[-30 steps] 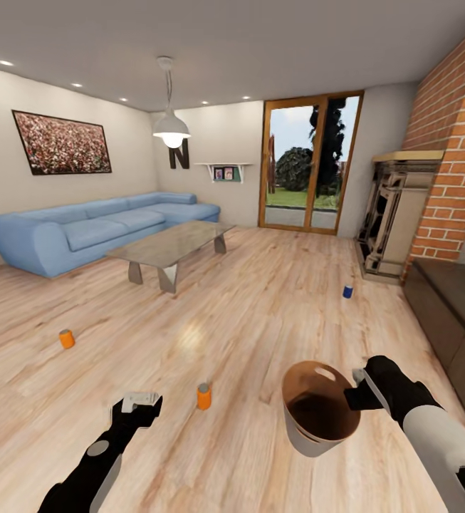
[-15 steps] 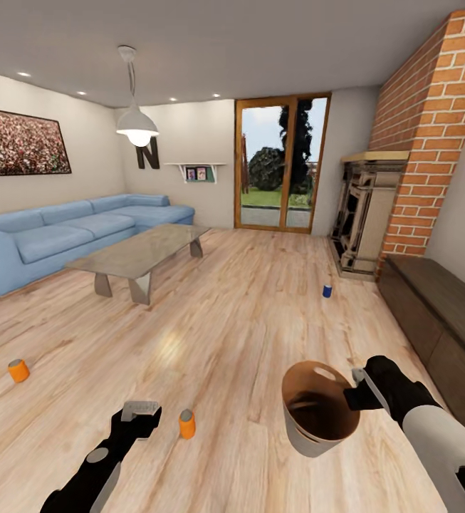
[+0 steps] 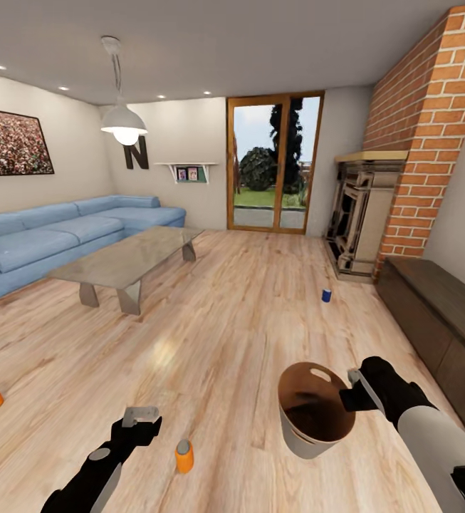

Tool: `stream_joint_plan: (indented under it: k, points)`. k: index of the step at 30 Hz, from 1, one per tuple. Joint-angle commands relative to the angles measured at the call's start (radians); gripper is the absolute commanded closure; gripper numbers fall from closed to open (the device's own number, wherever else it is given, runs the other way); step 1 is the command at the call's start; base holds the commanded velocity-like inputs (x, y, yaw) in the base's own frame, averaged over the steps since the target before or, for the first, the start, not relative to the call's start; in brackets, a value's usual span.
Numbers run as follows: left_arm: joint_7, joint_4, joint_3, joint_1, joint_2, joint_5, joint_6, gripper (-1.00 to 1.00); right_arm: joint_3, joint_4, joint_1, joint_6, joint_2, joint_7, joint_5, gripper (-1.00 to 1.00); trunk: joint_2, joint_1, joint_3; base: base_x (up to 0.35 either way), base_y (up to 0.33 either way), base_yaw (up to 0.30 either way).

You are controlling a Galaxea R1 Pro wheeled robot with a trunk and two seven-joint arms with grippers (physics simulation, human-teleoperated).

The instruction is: Put the three can of soda from the living room inside the tash can in the kitchen.

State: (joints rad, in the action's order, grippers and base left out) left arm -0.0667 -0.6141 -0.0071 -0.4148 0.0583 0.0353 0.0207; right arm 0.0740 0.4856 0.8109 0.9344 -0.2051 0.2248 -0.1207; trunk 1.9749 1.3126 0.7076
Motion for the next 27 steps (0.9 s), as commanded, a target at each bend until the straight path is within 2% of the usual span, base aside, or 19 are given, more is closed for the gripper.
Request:
stream_joint_plan:
  k: [1, 4, 6, 8, 15, 17, 19, 20, 22, 23, 27]
  points:
    - [0.000, 0.004, 0.000, 0.000, 0.000, 0.000, 0.001, -1.00, -0.002, 0.001, 0.000, 0.001, 0.000, 0.003, 0.016, 1.00, 0.000, 0.000, 0.000, 0.328, 0.128, -0.003]
    - [0.000, 0.017, -0.001, -0.001, 0.000, 0.000, 0.011, -1.00, -0.002, 0.001, 0.000, 0.001, 0.001, 0.002, 0.017, 1.00, 0.000, 0.000, 0.000, 0.328, 0.115, -0.001]
    - [0.001, 0.024, -0.003, -0.001, -0.002, -0.002, 0.068, -1.00, -0.003, 0.001, -0.001, 0.001, 0.001, 0.002, 0.017, 1.00, 0.000, 0.000, 0.000, 0.328, 0.100, -0.001]
    - [0.001, 0.025, -0.004, -0.001, -0.002, -0.002, 0.097, -1.00, -0.003, 0.001, -0.001, 0.001, 0.000, 0.002, 0.017, 1.00, 0.000, 0.000, 0.000, 0.328, 0.096, 0.000]
    - [0.001, 0.027, -0.007, -0.003, -0.006, -0.003, 0.158, -1.00, -0.002, 0.001, -0.001, 0.001, 0.001, 0.001, 0.016, 1.00, 0.000, 0.000, 0.000, 0.328, 0.092, 0.000]
    - [0.001, 0.028, -0.024, -0.004, -0.007, -0.003, 0.175, -1.00, -0.002, 0.001, -0.001, 0.001, 0.001, 0.001, 0.016, 1.00, 0.000, 0.000, 0.000, 0.328, 0.053, 0.000]
    - [0.002, 0.028, -0.057, -0.003, -0.008, -0.003, 0.182, -1.00, -0.002, 0.001, -0.001, 0.000, 0.001, 0.001, 0.016, 1.00, 0.000, 0.000, 0.000, 0.328, 0.034, 0.000]
    - [0.004, 0.030, -0.101, -0.003, -0.008, -0.002, 0.186, -1.00, -0.002, 0.001, -0.002, 0.000, 0.001, 0.001, 0.016, 1.00, 0.000, 0.000, 0.000, 0.328, 0.019, 0.000]
    - [0.006, 0.036, -0.139, -0.003, -0.009, -0.001, 0.189, -1.00, -0.003, 0.001, -0.002, 0.000, 0.001, 0.001, 0.016, 1.00, 0.000, 0.000, 0.000, 0.326, 0.014, 0.000]
    - [0.008, 0.055, -0.180, -0.003, -0.009, 0.002, 0.189, -1.00, -0.003, 0.001, -0.002, 0.000, 0.000, 0.001, 0.016, 1.00, 0.000, 0.000, 0.000, 0.286, 0.005, 0.000]
    - [0.010, 0.065, -0.202, -0.003, -0.010, 0.002, 0.184, -1.00, -0.003, 0.001, -0.002, 0.000, 0.000, 0.001, 0.015, 1.00, 0.000, 0.000, 0.000, 0.266, 0.001, 0.000]
